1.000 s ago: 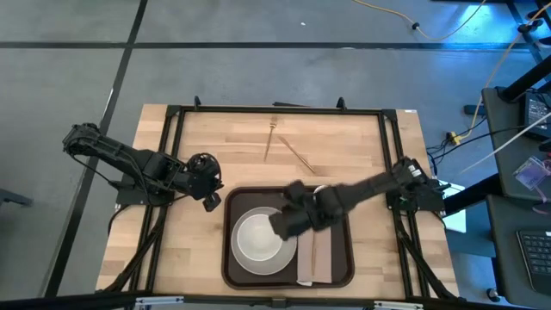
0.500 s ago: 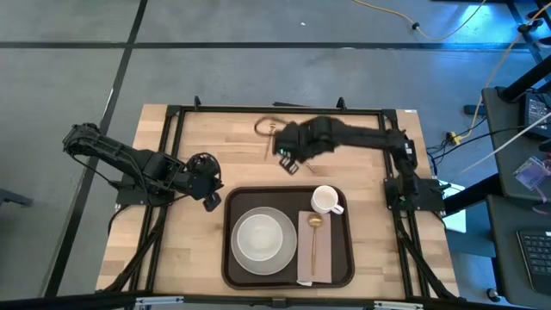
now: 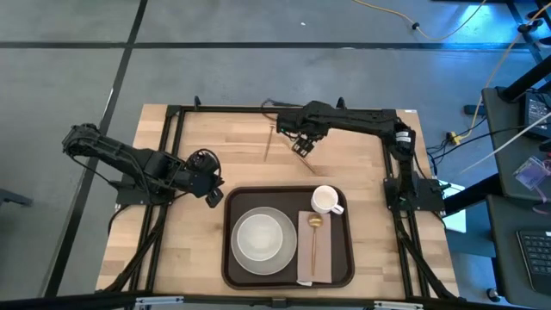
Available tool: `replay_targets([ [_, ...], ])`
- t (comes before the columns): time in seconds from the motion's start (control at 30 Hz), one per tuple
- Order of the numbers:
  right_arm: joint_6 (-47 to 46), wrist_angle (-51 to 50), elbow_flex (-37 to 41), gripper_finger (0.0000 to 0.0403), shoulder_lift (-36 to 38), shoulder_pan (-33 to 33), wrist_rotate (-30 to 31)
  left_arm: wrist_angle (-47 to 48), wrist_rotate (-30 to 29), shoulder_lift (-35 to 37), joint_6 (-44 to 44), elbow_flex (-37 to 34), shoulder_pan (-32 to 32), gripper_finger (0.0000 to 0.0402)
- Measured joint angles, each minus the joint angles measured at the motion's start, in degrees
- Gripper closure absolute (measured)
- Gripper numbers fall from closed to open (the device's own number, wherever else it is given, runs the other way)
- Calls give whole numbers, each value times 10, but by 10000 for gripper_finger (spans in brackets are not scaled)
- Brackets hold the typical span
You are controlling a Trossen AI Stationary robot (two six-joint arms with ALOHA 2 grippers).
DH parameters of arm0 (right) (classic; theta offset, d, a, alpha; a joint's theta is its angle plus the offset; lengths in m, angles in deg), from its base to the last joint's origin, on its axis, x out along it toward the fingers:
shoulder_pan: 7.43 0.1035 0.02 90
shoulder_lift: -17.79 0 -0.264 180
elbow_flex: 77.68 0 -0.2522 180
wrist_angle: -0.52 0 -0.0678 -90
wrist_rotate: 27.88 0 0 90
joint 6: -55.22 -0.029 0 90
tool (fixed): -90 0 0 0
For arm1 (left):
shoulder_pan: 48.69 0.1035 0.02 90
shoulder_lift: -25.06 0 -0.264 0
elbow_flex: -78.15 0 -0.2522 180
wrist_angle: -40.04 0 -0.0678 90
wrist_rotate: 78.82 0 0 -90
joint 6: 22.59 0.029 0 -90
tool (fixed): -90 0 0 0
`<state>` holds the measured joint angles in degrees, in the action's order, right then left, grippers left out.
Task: Set up tray
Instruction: Put the gold knife on the brown napkin to the right of the gold spoon
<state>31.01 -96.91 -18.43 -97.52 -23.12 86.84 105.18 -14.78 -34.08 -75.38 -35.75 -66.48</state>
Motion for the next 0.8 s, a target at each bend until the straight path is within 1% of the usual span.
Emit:
replay_targets([
  [0.07, -9, 25, 39, 67, 1, -4, 33, 0, 0, 0, 0, 0, 5, 343],
  [0.17, -11, 43, 79, 60, 0, -4, 39, 1, 7, 0, 0, 0, 16, 343],
  [0.27, -24, 51, 88, 59, 1, 1, 36, 1, 19, 0, 0, 0, 28, 343],
  [0.4, 4, 58, 84, 60, 1, 14, 73, 1, 33, 0, 0, 0, 45, 343],
  [0.47, 5, 81, 84, 60, 1, 18, 72, 0, 36, 0, 0, 0, 52, 343],
  [0.5, 4, 97, 85, 61, 1, 18, 53, 1, 37, 0, 0, 0, 55, 343],
  [0.53, 5, 117, 87, 61, 1, 19, 16, 1, 37, 0, 0, 0, 58, 343],
  [0.6, 6, 155, 98, 61, 2, 10, -91, 0, 38, 0, 0, 0, 62, 343],
  [0.63, 8, 173, 106, 61, 1, 6, -133, 1, 40, 0, 0, 0, 64, 343],
  [0.67, 10, 189, 114, 61, 1, 1, -155, 0, 41, 0, 0, 0, 65, 343],
  [0.7, 18, 205, 122, 61, 1, -3, -161, 1, 42, 0, 0, 0, 66, 343],
  [0.8, 37, 242, 150, 61, 1, -13, -155, 0, 44, 0, 0, 0, 67, 343],
])
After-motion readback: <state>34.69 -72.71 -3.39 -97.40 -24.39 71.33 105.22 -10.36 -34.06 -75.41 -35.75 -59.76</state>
